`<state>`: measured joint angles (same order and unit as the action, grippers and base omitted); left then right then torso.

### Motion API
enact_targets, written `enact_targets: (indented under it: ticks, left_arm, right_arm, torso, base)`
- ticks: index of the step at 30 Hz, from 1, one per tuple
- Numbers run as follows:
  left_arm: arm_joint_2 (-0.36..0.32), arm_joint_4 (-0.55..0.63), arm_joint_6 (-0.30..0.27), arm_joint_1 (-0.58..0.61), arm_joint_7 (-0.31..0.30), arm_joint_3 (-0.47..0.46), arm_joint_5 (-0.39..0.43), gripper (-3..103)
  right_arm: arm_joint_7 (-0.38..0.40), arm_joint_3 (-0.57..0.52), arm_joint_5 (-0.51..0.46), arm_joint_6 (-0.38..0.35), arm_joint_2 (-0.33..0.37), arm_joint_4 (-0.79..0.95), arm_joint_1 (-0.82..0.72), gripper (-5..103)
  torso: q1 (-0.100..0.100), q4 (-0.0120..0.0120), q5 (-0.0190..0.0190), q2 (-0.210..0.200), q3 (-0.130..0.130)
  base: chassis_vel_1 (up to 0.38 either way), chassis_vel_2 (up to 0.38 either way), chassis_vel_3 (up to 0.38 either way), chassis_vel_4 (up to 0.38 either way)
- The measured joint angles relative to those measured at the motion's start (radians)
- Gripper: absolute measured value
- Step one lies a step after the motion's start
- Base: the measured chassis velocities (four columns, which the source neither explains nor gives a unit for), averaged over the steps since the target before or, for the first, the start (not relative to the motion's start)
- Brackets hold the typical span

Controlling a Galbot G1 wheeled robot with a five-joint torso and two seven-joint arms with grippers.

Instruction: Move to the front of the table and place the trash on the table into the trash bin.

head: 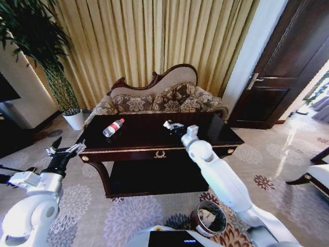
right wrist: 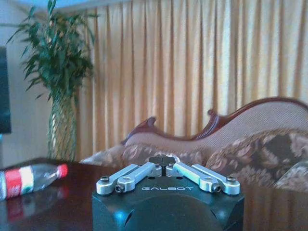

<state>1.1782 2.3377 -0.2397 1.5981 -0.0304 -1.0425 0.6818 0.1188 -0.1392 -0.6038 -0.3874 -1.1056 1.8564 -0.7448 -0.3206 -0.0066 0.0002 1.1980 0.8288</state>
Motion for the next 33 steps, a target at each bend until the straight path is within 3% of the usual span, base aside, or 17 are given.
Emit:
enact_targets:
  ticks: [8,33]
  left_arm:
    - [0.001,0.004,0.0,-0.001,0.001,0.002,0.001,100]
    - [0.001,0.004,0.003,0.002,0.002,-0.005,0.005,100]
  right_arm:
    - [0.0,-0.064,0.013,0.017,0.03,0.041,-0.048,0]
    - [0.0,-0.088,0.023,0.024,0.039,0.067,-0.09,0]
  torso:
    - [0.0,0.0,-0.0001,0.0,0.0]
    - [0.0,0.0001,-0.0002,0.0,0.0]
  base:
    - [0.0,0.0,0.0,0.0]
    - [0.043,-0.041,-0.044,0.044]
